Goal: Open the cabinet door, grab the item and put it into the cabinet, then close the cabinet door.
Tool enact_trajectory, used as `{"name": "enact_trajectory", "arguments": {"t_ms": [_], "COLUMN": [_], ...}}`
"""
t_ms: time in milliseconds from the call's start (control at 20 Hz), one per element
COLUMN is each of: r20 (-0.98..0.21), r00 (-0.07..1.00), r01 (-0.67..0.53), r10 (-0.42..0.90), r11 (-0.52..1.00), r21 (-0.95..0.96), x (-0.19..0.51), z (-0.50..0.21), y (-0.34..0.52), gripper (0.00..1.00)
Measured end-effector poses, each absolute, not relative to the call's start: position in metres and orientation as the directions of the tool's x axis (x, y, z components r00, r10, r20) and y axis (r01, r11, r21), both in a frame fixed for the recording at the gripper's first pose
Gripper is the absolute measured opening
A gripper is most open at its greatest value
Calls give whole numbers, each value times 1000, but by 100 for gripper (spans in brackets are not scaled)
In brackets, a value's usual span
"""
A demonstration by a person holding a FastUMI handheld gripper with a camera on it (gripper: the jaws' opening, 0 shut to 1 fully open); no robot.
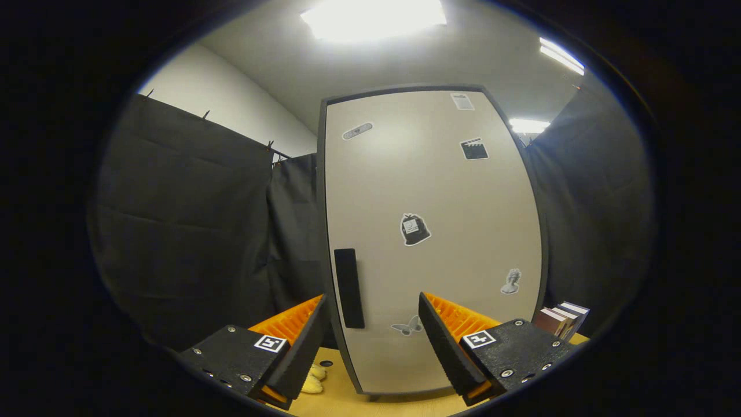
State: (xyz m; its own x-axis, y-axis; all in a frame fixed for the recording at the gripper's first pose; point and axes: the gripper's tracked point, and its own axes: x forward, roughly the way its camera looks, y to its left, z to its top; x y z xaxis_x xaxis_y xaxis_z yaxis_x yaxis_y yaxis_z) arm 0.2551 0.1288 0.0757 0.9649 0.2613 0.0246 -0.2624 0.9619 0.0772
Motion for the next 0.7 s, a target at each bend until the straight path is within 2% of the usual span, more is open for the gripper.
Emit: {"name": "enact_trajectory", "arguments": {"t_ms": [150,350,550,700], "r20": [13,-25,-69,-92], "r00": [963,961,964,964], "r01": [-271,-275,-257,-250], "r10": [270,276,258,251], "r11": [960,960,966,968], "r21": [69,55,25,24], "x": [277,305,328,341], "z": [69,58,45,41], "y": [146,166,176,181], "gripper": [94,87,76,63]}}
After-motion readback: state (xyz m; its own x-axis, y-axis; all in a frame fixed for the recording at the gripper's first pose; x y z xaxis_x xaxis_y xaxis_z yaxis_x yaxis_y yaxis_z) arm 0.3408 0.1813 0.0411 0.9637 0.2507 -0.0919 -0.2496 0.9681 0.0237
